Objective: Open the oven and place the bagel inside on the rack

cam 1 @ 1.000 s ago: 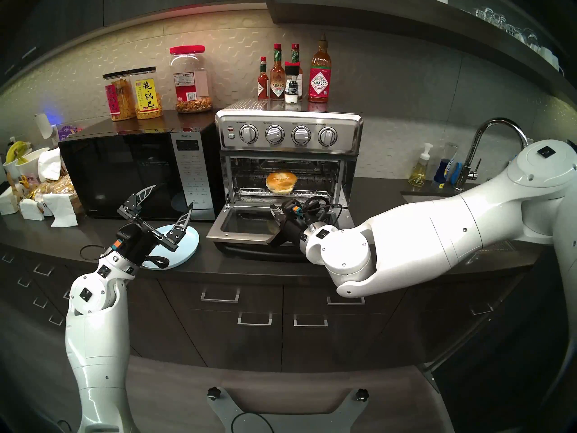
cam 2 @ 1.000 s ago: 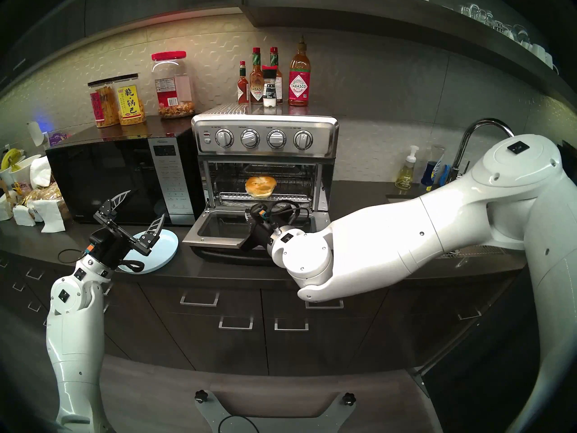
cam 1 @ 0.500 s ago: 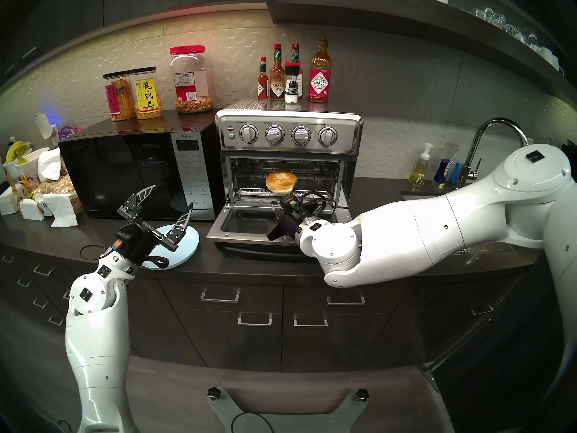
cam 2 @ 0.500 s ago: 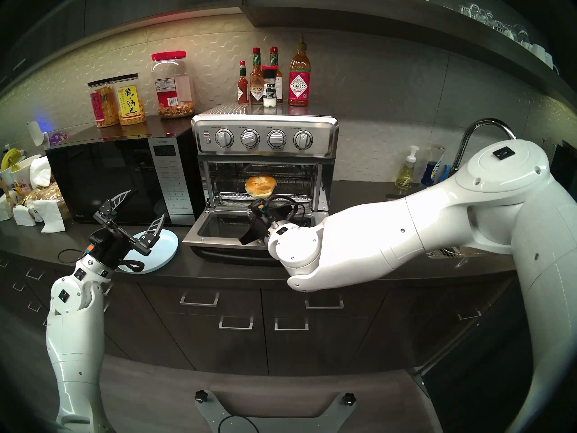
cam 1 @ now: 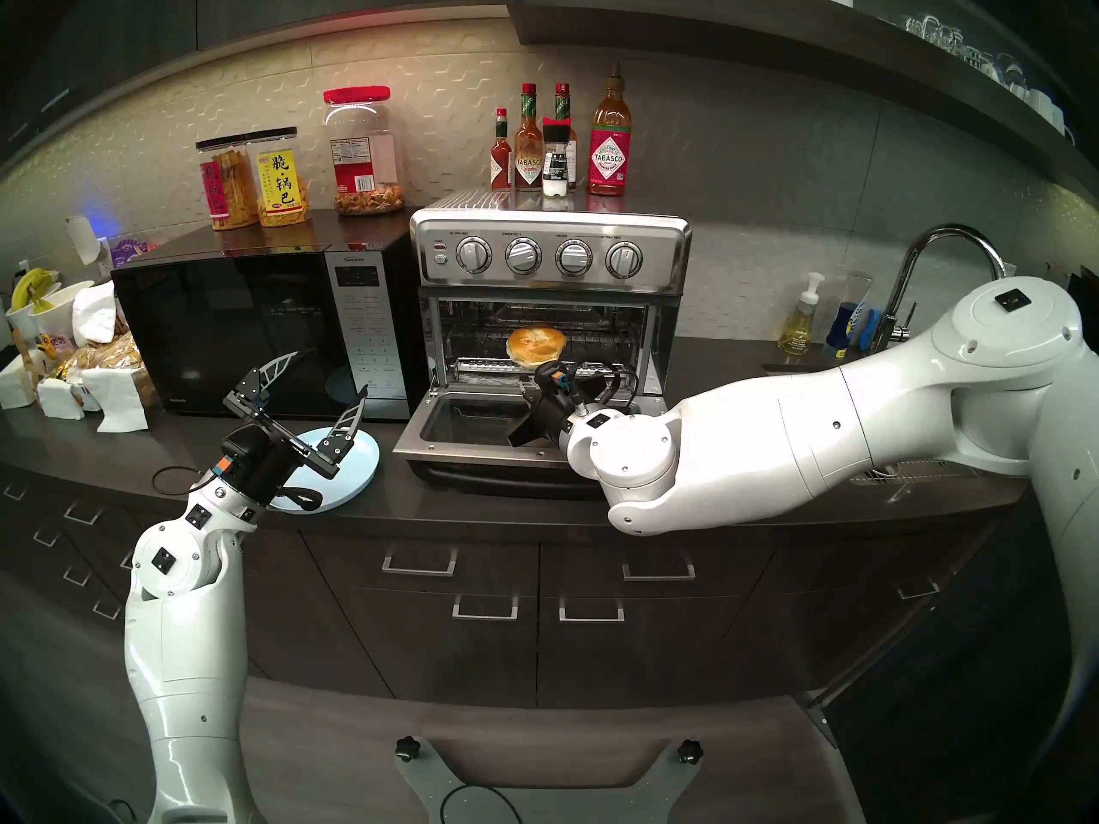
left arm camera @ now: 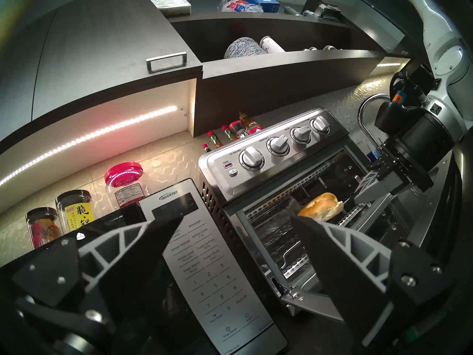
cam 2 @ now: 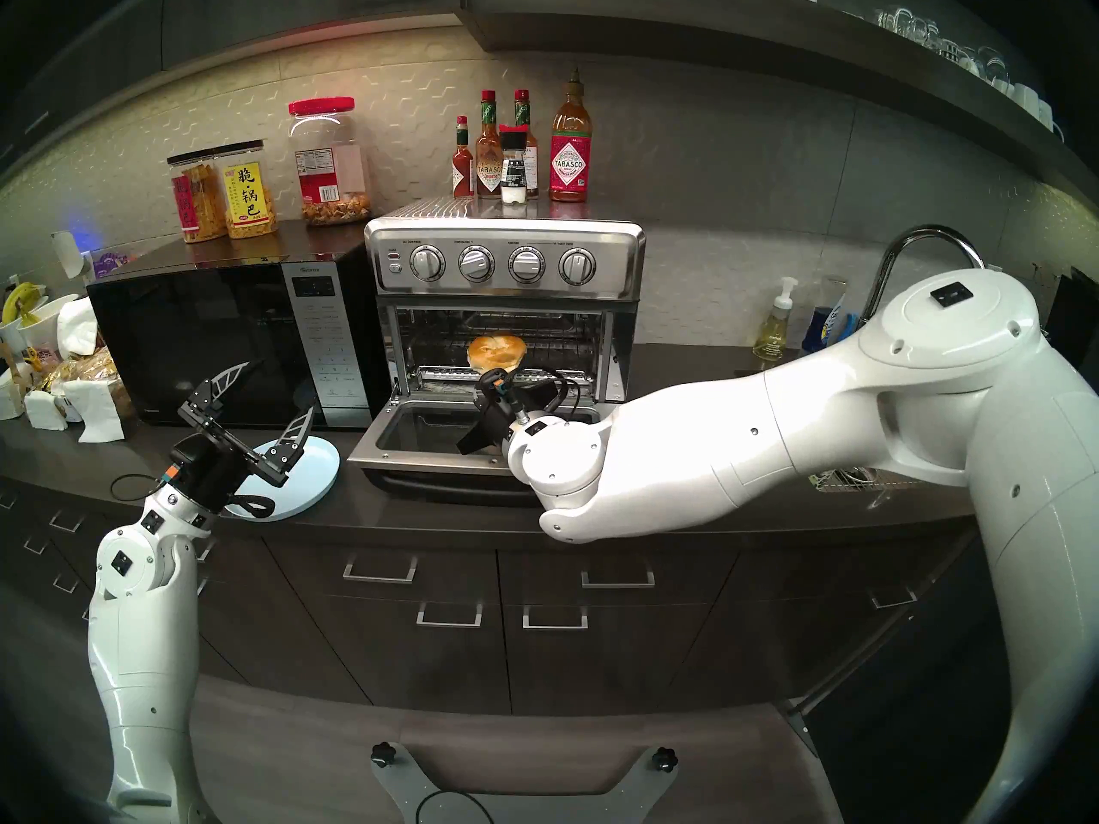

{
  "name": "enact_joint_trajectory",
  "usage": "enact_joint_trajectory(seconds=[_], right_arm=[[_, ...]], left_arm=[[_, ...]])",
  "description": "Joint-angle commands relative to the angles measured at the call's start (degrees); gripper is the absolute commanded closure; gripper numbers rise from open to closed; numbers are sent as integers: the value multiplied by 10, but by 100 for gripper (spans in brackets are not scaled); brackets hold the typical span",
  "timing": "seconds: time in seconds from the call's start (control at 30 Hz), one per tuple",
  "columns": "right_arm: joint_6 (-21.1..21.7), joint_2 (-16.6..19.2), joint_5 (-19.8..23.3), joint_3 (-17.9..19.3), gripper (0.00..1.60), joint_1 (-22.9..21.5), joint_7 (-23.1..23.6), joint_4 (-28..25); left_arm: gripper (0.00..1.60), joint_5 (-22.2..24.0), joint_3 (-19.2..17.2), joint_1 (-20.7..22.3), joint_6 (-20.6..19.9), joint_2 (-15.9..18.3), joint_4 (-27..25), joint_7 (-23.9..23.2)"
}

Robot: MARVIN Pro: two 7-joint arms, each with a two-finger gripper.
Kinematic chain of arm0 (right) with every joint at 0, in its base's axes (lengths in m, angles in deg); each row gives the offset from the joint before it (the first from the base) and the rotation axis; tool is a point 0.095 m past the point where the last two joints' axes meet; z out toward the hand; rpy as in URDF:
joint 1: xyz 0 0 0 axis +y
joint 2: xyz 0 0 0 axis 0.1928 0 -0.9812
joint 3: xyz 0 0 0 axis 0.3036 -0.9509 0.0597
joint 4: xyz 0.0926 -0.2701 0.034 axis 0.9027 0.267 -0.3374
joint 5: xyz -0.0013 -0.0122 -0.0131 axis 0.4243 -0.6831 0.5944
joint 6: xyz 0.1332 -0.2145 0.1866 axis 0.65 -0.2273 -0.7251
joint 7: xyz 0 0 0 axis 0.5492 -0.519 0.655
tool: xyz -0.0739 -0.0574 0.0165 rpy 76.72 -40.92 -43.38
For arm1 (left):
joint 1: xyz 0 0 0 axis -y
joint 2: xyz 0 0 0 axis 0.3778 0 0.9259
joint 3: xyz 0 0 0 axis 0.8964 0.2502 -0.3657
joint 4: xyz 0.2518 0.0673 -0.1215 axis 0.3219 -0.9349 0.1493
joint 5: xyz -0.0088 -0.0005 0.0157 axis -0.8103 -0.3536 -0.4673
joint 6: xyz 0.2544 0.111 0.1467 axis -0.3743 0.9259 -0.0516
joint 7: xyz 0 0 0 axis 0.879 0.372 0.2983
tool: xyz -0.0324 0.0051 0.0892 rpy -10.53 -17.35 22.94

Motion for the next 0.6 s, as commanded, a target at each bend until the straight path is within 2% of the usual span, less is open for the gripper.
enact_joint_trajectory(seconds=[0.0, 0.57], right_arm=[[-8, -3, 3, 14, 160, -5, -11, 6], [-4, -13, 25, 20, 160, -4, -9, 21]], left_arm=[[0, 4, 1, 5, 1, 1, -10, -1], [0, 4, 1, 5, 1, 1, -10, -1]])
